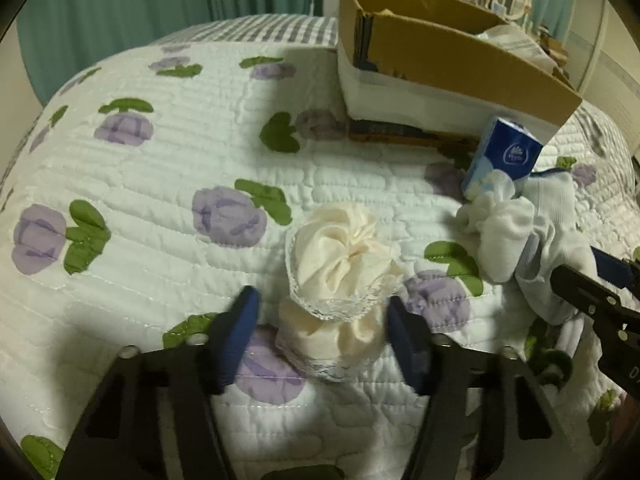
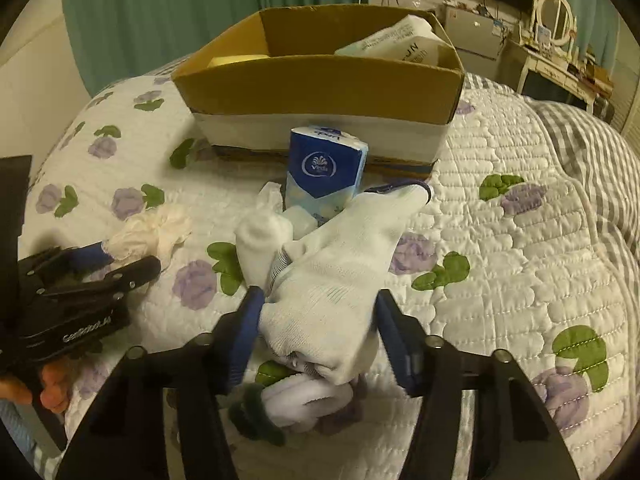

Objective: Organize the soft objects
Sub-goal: 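Grasp the cream lace cloth with the left gripper while the right grasps the white sock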

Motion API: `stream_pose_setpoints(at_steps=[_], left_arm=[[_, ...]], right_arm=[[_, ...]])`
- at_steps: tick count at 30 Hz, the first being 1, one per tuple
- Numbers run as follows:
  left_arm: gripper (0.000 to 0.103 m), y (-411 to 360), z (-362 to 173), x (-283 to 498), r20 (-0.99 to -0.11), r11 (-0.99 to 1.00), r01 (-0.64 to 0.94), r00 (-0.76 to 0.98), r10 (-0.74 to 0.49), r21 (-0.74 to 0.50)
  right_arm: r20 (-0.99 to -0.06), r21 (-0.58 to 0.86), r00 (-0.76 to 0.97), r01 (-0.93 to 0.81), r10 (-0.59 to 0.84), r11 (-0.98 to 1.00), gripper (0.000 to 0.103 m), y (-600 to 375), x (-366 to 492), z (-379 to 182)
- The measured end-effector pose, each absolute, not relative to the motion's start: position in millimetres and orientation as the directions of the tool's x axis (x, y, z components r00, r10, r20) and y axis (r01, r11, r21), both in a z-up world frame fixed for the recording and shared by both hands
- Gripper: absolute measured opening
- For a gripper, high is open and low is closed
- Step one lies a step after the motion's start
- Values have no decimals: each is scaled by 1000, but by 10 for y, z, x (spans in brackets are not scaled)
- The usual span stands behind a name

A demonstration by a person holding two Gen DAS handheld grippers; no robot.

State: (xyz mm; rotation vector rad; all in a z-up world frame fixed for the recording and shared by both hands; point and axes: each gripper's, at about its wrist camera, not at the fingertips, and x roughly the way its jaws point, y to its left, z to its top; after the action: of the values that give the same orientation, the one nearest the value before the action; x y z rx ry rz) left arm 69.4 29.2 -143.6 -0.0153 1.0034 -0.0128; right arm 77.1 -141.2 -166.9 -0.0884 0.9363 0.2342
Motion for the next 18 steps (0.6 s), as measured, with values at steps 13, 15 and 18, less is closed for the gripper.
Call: stream_pose_setpoints(at_steps=[13,15,18], left_arm=[[14,229,-1084,474,-798,997,60,599,-73,-46],[14,216,-1007,442,-792,996,67,605,-82,-52],[14,209,-882,398,-786,995,74,610,-94,-62]], right_arm=[[-738,5,658,-213,147,977,35,-1511,485,-1267],[-725,14,670,-217,159,976,35,-1515,433,-1160],[-695,1,700,-227,164,974,35,-1501,347,-961]])
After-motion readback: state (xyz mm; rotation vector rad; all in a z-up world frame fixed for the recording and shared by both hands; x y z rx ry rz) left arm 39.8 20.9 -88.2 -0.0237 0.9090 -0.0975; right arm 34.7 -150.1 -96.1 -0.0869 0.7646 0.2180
